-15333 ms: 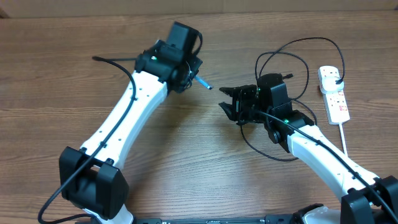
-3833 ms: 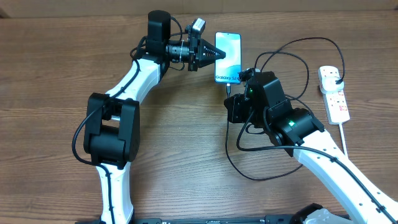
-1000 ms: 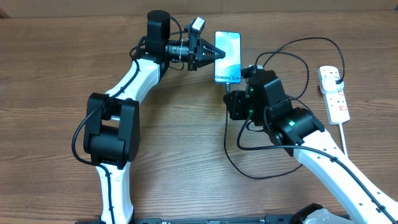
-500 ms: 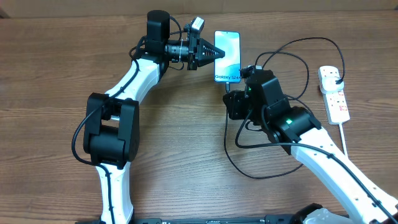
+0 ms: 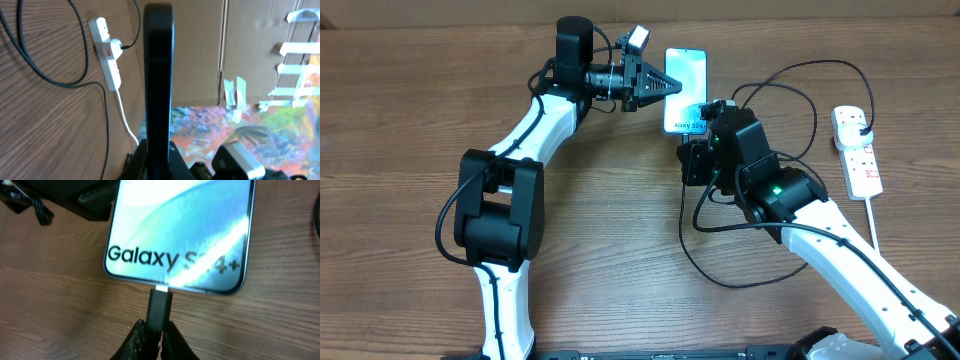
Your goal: Plug charger to phone and switch on socket
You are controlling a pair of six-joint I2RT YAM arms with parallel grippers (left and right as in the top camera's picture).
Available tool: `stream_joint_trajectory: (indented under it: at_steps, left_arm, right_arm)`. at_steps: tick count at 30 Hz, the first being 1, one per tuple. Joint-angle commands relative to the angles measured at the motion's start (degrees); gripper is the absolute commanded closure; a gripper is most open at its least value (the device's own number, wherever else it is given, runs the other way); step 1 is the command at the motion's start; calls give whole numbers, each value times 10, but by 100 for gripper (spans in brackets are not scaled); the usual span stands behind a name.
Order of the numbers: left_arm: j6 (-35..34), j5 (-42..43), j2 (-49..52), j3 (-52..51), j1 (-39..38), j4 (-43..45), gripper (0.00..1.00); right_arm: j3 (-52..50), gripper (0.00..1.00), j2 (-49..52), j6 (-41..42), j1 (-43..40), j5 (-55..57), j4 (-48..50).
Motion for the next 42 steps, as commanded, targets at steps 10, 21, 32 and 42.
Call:
stream_joint_trajectory:
  at_steps: [10, 21, 32, 42]
  left_arm:
    - [59, 87, -6, 9, -15, 2, 96]
    - [104, 115, -6, 9, -49, -27, 96]
    - [84, 15, -6, 9, -63, -37, 96]
    - [212, -73, -6, 9, -118, -96, 96]
  right_arm:
    - [5, 96, 3, -15, 0, 14, 60]
    - [26, 95, 3, -19, -13, 25, 86]
    - [59, 40, -86, -17, -13, 19, -49]
    - [71, 19, -306, -19, -13, 207, -159]
